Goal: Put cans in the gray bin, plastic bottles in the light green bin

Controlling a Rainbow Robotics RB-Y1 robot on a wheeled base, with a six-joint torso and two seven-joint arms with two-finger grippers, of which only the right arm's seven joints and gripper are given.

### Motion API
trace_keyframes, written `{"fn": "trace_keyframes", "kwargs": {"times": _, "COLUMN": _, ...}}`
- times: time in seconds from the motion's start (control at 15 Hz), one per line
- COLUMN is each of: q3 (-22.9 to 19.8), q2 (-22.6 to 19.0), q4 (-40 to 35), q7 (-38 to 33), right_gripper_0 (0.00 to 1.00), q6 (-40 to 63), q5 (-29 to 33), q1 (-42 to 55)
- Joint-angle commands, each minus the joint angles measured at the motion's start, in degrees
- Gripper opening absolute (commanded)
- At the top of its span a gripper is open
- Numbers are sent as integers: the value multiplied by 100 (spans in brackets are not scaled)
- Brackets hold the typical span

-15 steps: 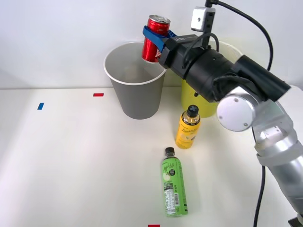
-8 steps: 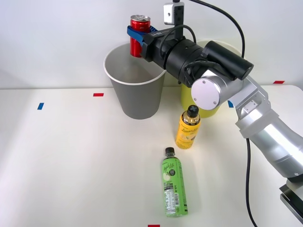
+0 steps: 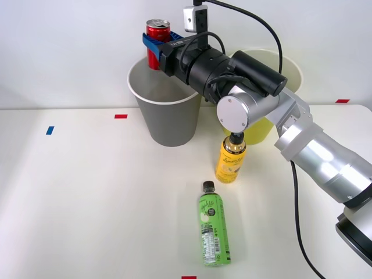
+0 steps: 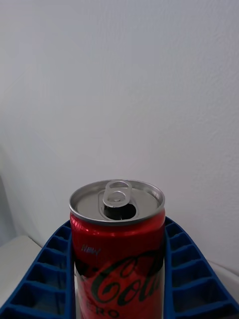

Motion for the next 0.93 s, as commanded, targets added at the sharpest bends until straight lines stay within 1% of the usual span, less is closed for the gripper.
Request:
{"fn": "trace_keyframes", "kwargs": {"times": 0.07, "q3": 60, "q2": -103, "q4": -8, "q7": -18, "right_gripper_0": 98, "q6": 2, "q5": 13, "q1": -2}}
{"fn": "trace_keyframes", "kwargs": {"times": 0.13, "q3": 69, "q2": -121, "q4": 1, "q7": 8, "right_gripper_0": 100, "q6": 2, "q5": 40, "q1": -2}}
{"fn": "trace_keyframes", "kwargs": {"times": 0.33, "q3": 60, "q2": -156, "q4": -17, "q7": 17, "right_gripper_0": 100, "q6": 2, "q5": 66, "q1": -2}}
{"fn": "trace_keyframes", "kwargs": {"times": 0.47, "q3": -142, "q2": -200, "q4": -166, "q7": 35, "right_gripper_0": 100, "q6": 37, "q5": 57, "q1": 121}}
{"fn": "trace_keyframes", "kwargs": {"times": 0.53, "q3": -335, "q2": -200, "q4": -377, "q7": 52, "right_gripper_0": 100, "q6": 230, "q5": 75, "q1": 262}}
{"fn": "trace_keyframes", "kwargs": {"times": 0.73, "q3": -1302, "q2": -463, "q4": -1669, "q7": 35, "right_gripper_0": 100, "q6": 2366, "q5": 93, "q1": 754}}
{"fn": "trace_keyframes", "kwargs": {"times": 0.8, "q3": -1609, "q2": -551, "q4": -2109, "q7": 8, "right_gripper_0": 100, "q6": 2894, "q5": 93, "q1": 965}}
{"fn": "trace_keyframes", "kwargs": {"times": 0.93, "q3": -1803, "q2": -701, "q4": -2566, "q7": -62, "right_gripper_0": 100, "q6": 3008, "q5": 75, "q1": 1334}}
